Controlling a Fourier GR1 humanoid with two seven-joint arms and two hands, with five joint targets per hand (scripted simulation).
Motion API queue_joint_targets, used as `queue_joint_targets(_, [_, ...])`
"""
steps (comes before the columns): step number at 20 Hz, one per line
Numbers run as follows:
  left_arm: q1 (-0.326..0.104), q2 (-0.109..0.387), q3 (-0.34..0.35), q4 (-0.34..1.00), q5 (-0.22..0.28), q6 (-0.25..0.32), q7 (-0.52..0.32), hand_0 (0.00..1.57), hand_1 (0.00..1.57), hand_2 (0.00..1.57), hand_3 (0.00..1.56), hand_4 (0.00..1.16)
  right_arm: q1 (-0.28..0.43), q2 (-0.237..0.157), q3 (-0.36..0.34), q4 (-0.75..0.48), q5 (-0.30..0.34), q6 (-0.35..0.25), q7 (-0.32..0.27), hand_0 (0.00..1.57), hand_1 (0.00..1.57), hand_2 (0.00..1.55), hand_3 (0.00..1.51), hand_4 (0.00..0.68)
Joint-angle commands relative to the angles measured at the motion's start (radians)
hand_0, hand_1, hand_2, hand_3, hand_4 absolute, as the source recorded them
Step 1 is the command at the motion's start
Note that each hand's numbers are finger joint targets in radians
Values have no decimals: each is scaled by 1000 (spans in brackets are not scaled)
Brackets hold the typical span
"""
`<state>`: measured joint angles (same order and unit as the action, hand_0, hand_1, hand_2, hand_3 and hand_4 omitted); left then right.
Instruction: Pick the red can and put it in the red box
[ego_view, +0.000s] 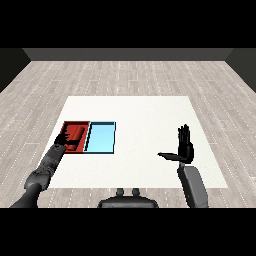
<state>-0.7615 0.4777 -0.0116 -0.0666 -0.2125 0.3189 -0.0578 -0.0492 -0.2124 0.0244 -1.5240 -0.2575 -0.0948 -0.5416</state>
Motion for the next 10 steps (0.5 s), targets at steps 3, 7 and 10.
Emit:
queue_joint_targets(3, [-49,9,-26,55,-34,-58,107,0,0,0,0,0,30,21,28,-58,16,-5,2,0,0,0,0,0])
queue_joint_targets(7, [-6,-18,56,-9,45,59,25,0,0,0,0,0,39,-8,1,-28,-1,51,-32,0,0,0,0,0])
queue_joint_targets(10, [42,-7,164,-106,151,120,-186,0,0,0,0,0,33,37,34,6,26,29,-66,0,0,0,0,0])
